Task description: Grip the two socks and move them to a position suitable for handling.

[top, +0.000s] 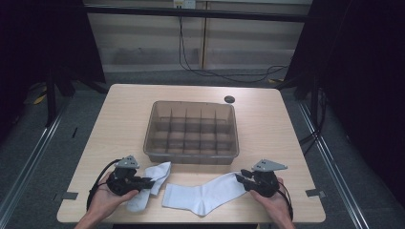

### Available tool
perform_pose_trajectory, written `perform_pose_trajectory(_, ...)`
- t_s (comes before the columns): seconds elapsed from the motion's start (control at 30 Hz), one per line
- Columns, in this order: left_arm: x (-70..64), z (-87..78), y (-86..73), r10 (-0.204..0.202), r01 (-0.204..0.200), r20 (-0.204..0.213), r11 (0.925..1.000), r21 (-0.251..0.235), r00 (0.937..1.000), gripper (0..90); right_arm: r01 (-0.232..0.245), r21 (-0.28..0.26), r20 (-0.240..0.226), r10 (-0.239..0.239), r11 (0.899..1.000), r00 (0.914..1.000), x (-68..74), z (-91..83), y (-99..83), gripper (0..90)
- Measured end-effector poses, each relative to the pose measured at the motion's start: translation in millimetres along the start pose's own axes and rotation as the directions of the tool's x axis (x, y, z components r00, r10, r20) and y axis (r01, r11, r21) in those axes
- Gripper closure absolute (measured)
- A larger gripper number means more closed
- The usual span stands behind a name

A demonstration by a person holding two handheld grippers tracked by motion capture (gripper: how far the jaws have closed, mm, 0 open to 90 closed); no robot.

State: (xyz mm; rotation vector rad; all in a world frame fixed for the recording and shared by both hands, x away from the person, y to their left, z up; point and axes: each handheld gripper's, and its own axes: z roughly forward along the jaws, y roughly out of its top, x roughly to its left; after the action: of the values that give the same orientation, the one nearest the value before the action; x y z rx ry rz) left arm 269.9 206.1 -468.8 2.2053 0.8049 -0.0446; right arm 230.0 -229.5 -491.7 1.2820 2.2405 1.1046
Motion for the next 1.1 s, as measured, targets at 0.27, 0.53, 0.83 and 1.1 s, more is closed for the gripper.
perform_pose_trajectory(0.27, -15.5, -14.4, 12.3, 0.026, -0.019, 0.071, 0.9952, -0.096, 0.9972, 82.8, 0.004, -0.006, 0.001, -0.004, 1.0, 1.0, 0.5, -0.6, 0.9, 67.3)
perform_pose_trajectory(0.53, -32.3, -6.7, 24.9, 0.056, -0.046, 0.091, 0.9924, -0.114, 0.9943, 82.6, 0.006, -0.016, -0.013, -0.007, 1.0, 0.9999, 6.8, -5.1, 5.8, 67.3)
perform_pose_trajectory(0.83, -54.8, 19.8, 40.4, 0.158, -0.151, 0.104, 0.9862, -0.067, 0.982, 82.3, 0.034, -0.017, -0.031, -0.034, 0.999, 0.9989, 15.3, -3.1, 10.5, 67.8)
perform_pose_trajectory(1.1, -60.2, 41.8, 31.0, 0.176, -0.18, 0.135, 0.9834, 0.021, 0.9751, 75.0, 0.042, -0.013, -0.041, -0.043, 0.999, 0.9983, 19.6, -1.1, 12.0, 67.2)
